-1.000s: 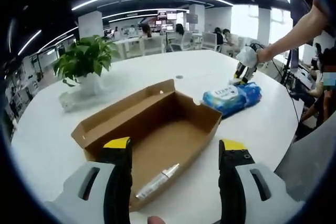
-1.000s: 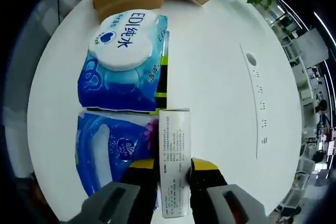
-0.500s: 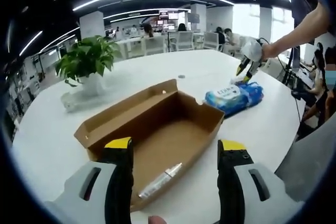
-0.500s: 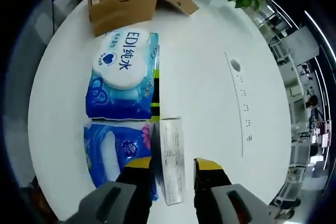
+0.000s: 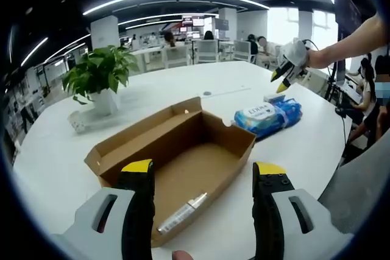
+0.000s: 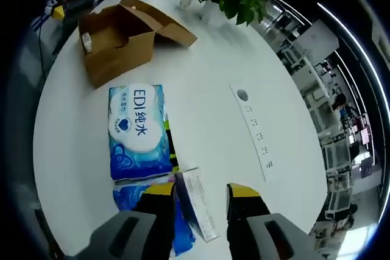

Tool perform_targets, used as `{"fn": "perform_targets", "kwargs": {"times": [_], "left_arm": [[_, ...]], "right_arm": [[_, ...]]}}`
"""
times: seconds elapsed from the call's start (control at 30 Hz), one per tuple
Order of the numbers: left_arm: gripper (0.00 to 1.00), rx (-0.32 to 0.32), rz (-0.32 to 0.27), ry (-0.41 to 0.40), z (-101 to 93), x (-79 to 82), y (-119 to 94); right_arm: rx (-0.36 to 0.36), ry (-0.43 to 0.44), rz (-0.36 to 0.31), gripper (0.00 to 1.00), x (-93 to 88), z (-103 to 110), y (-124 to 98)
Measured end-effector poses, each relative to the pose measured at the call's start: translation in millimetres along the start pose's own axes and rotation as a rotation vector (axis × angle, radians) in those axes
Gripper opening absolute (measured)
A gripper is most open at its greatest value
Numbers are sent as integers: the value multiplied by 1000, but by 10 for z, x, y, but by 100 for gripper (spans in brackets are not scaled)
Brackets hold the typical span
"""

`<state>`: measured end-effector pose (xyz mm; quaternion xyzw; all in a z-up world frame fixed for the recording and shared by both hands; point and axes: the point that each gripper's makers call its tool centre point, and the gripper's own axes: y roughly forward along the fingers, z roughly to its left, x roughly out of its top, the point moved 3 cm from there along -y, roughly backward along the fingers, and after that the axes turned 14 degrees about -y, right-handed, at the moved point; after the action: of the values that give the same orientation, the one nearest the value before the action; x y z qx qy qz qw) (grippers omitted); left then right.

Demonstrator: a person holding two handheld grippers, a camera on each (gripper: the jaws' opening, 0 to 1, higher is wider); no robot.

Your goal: Operate the shoe box by opening the lid, removing the specified soft item, and placing it in the target area until the item is outside and the box remains undamaged.

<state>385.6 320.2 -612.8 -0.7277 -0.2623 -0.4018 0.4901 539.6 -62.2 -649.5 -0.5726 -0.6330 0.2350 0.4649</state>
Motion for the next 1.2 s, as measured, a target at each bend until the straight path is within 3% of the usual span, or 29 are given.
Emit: {"fn": "perform_targets", "kwargs": {"times": [0.17, 0.3, 0.43, 0.7, 1.2], "left_arm": [[63, -5, -12, -16, 9, 26, -12], [63, -11, -18, -16, -2, 40, -17], [63, -20, -24, -29, 0, 51, -25], [63, -24, -28, -27, -3, 58, -33], [63, -29, -31, -24, -13, 60, -34]], "right_arm": [[-49, 187, -61, 27, 159, 27, -36], [-91, 261, -112, 28, 270, 43, -96], [-83, 361, -201, 32, 419, 100, -141], [-102, 376, -255, 34, 630, 279, -187], [-81, 438, -329, 38, 864, 573, -219]]}}
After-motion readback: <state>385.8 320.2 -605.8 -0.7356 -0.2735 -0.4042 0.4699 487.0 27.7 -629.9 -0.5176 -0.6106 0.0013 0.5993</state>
